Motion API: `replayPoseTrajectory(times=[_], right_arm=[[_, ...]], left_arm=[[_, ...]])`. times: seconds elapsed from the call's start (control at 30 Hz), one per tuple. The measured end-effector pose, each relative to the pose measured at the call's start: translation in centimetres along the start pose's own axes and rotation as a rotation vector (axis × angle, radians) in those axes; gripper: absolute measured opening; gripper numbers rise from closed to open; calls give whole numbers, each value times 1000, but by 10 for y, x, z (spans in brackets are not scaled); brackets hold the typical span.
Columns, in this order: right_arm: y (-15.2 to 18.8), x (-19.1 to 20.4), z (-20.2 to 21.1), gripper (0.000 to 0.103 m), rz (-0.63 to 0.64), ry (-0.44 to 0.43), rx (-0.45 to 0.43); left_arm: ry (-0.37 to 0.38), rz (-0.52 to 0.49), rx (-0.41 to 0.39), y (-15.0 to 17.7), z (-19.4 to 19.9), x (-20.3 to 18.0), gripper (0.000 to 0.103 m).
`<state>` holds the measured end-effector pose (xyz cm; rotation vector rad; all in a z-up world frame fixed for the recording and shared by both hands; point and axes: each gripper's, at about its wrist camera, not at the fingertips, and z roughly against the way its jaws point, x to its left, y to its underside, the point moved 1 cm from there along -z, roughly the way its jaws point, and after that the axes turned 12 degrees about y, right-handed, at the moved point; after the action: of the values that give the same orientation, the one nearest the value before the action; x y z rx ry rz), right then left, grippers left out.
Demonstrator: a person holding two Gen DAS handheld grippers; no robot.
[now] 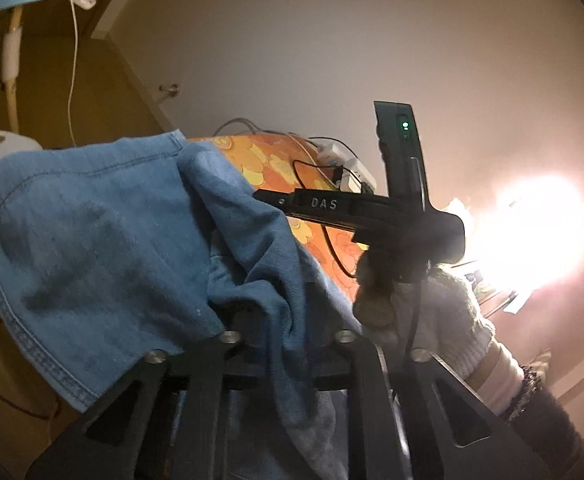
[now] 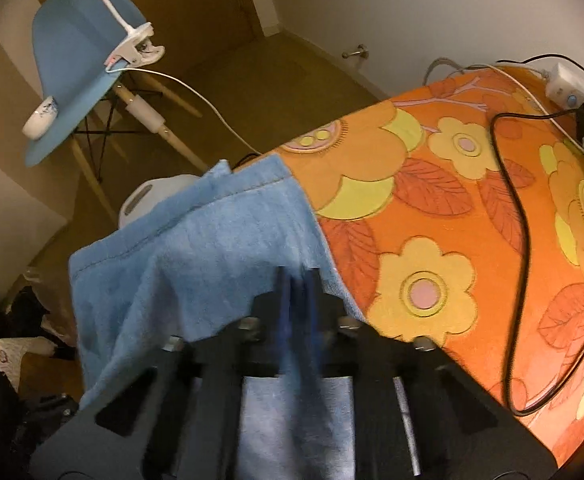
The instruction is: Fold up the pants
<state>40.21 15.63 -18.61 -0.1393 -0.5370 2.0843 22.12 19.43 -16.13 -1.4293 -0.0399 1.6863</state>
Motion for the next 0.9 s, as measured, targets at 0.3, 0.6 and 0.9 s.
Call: replayPoseTrajectory(times=[0.3,0.6,0.9], right_arm=[[-7,17,88,3,53,-60,-186],[12,28,48,3,114,-23,-43],[46,11,40,3,206,114,59]], left_arm=[[-66,-158,-141,9,57,-24,8],[-110,-91,-17,44,61,14,8],[18,-173,101,57,47,-4,9]])
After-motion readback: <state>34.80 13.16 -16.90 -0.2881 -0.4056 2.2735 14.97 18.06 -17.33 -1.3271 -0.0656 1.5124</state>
